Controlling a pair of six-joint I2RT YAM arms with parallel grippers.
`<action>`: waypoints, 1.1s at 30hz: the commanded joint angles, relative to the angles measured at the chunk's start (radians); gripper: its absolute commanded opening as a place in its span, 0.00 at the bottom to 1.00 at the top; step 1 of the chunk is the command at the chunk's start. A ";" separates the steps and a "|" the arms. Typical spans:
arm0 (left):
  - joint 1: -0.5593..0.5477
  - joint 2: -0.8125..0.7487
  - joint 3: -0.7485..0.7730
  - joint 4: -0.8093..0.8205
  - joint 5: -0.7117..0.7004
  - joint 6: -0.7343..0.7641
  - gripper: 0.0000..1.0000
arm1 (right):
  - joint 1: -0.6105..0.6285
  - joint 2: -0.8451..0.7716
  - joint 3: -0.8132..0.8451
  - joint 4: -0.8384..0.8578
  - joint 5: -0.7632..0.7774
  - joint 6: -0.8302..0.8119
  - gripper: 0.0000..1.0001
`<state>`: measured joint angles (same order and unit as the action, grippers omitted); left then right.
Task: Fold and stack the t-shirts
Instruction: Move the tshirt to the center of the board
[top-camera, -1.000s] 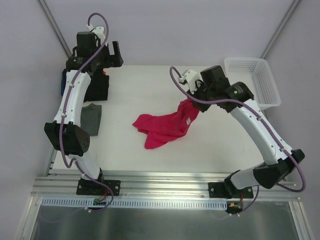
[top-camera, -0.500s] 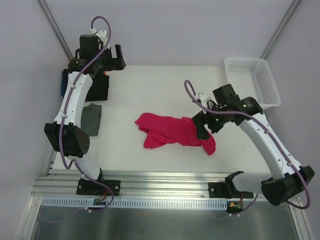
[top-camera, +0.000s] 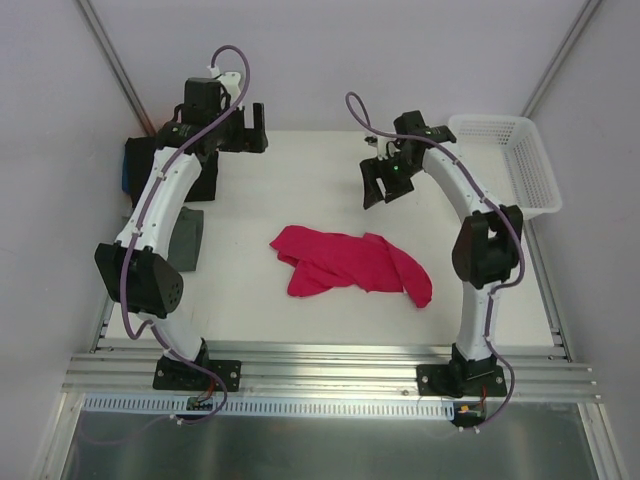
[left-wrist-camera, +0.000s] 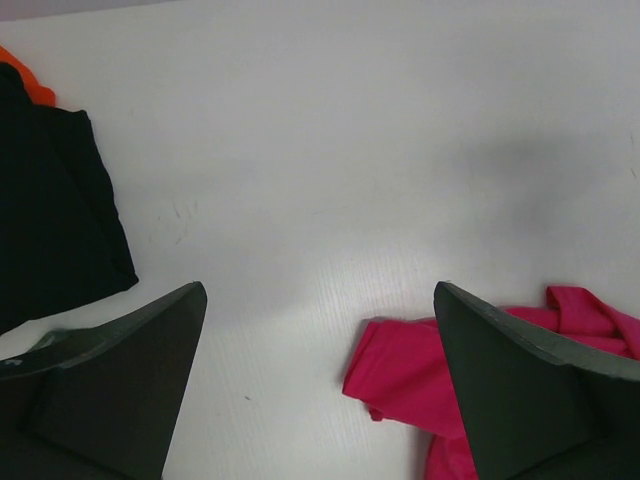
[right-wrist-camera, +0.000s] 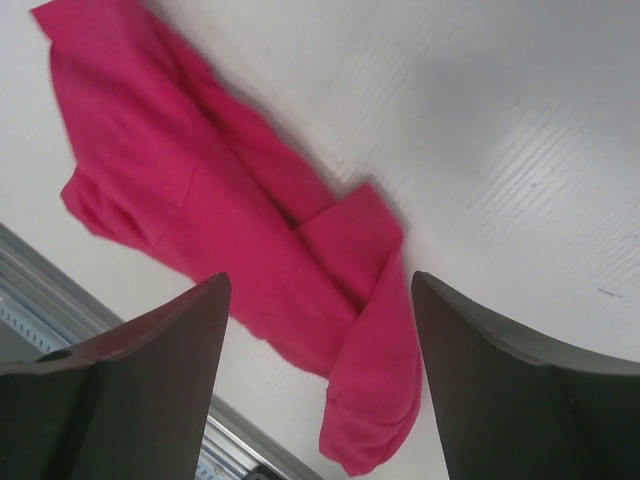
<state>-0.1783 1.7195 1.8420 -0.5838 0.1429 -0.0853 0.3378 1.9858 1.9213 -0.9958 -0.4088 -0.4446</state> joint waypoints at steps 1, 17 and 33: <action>-0.013 -0.074 0.000 0.007 -0.057 0.053 0.99 | -0.066 0.089 0.111 -0.003 -0.047 0.079 0.76; -0.013 -0.037 0.046 0.010 -0.101 0.062 0.99 | -0.112 0.130 -0.172 -0.029 -0.149 0.164 0.71; -0.013 -0.075 0.017 0.010 -0.104 0.059 0.99 | -0.102 0.211 -0.125 -0.003 -0.147 0.196 0.69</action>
<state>-0.1925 1.6993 1.8580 -0.5816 0.0463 -0.0330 0.2256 2.1834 1.7584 -0.9977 -0.5323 -0.2646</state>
